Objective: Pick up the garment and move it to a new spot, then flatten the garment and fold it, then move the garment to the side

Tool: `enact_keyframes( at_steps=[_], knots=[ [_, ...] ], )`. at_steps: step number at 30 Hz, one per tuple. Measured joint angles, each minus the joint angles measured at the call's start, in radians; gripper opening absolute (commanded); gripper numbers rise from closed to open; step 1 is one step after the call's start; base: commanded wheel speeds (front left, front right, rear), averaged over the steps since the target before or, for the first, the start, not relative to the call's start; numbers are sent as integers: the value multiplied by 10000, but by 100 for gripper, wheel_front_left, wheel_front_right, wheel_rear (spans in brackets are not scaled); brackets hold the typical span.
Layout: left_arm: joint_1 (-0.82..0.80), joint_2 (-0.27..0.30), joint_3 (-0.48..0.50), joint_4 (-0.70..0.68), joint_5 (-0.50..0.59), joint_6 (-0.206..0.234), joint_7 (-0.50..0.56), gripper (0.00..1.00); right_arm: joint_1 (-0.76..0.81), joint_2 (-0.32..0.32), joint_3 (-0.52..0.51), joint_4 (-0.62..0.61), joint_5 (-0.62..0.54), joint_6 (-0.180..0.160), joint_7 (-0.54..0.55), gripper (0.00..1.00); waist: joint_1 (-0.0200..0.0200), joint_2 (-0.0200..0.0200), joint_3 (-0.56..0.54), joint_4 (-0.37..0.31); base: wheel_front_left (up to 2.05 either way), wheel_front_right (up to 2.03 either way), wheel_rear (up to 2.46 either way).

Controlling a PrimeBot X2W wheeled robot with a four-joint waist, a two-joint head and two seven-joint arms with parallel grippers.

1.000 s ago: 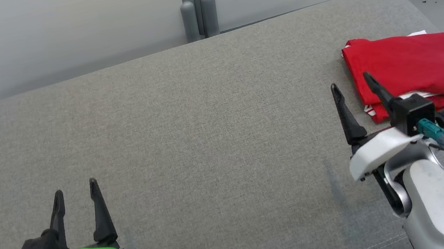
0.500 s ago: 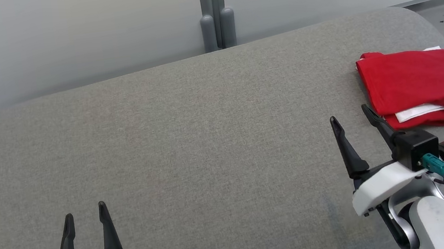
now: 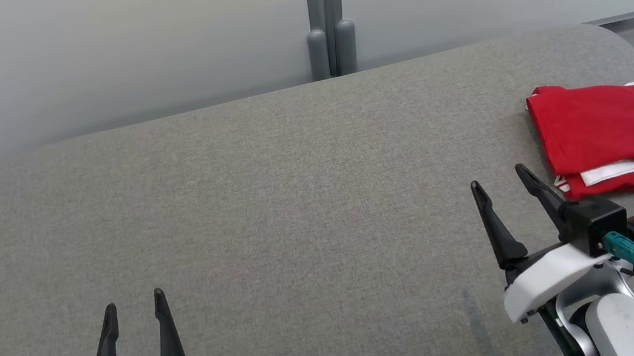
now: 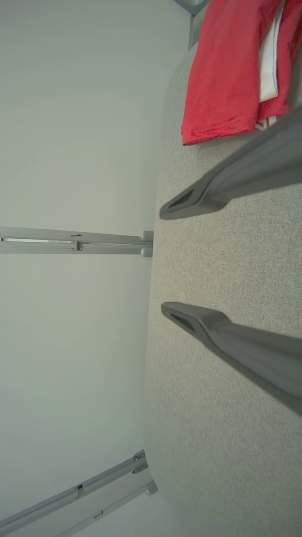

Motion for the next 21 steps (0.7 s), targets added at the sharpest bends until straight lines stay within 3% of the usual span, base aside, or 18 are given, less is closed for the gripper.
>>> enact_keyframes(
  at_steps=[21],
  knots=[
    [-1, -15, 63, -94, 153, -10, 0, 100, 39, 2, 82, 42, 219, 0, -13, 100, 0, 0, 9, 37, 0, 0, 0]
  ],
)
